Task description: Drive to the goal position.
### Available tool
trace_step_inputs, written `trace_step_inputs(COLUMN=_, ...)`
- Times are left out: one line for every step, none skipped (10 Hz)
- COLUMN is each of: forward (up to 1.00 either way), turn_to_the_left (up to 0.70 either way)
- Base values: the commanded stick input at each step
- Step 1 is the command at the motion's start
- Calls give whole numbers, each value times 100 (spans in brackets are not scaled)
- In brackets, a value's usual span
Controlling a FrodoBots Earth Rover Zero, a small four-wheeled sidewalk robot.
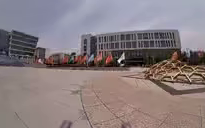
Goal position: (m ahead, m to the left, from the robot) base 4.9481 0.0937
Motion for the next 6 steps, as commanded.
trace_step_inputs(forward=100, turn_to_the_left=-3)
trace_step_inputs(forward=100, turn_to_the_left=-14)
trace_step_inputs(forward=100, turn_to_the_left=-21)
trace_step_inputs(forward=100, turn_to_the_left=-2)
trace_step_inputs(forward=100, turn_to_the_left=-16)
trace_step_inputs(forward=100, turn_to_the_left=-5)
